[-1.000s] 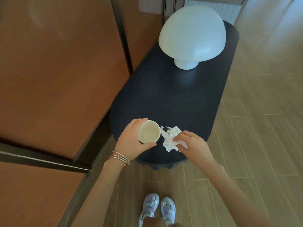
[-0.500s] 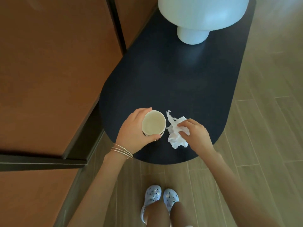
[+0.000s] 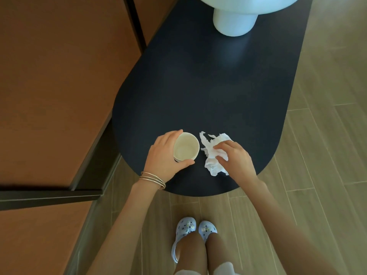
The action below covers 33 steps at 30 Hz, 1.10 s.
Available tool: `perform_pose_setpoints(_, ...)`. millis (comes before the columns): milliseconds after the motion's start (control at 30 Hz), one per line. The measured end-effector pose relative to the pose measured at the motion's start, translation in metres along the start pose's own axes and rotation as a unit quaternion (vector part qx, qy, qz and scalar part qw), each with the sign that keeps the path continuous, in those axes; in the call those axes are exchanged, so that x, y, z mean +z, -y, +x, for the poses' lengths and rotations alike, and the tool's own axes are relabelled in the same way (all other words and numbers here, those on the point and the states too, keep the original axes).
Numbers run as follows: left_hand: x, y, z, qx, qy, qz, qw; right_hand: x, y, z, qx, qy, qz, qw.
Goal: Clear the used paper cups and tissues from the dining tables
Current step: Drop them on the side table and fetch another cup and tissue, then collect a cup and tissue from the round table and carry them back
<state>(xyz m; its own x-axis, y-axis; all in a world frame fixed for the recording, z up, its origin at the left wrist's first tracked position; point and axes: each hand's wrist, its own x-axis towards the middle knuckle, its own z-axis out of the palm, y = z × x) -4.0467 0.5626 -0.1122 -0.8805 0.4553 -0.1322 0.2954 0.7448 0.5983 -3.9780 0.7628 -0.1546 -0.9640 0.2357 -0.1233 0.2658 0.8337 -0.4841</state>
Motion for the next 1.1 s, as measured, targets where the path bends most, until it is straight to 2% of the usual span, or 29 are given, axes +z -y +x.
perform_pose_setpoints(200,-0.014,-0.010,-0.006,-0.005,0.045,0.039,0.998,-0.030,0.013,-0.019,-0.009,0.043,-0.002,0.999)
perform_pose_setpoints(333,-0.042,-0.025,-0.020,0.016,0.033,0.096,0.995,-0.066,0.031,-0.040,0.009,0.031,0.004,0.999)
perform_pose_setpoints(567,-0.104,-0.074,-0.059,0.138,0.001,0.180,0.974,-0.141,0.070,-0.092,-0.034,-0.109,-0.011,0.993)
perform_pose_setpoints(733,-0.129,-0.104,-0.090,0.222,-0.024,0.200,0.954,-0.170,0.091,-0.145,-0.027,-0.188,-0.052,0.980)
perform_pose_setpoints(900,-0.124,-0.119,-0.106,0.295,0.018,0.214,0.931,-0.171,0.096,-0.196,0.025,-0.204,-0.071,0.976)
perform_pose_setpoints(1100,-0.093,-0.160,-0.110,0.415,0.099,0.231,0.874,-0.166,0.084,-0.265,0.139,-0.222,-0.082,0.962)
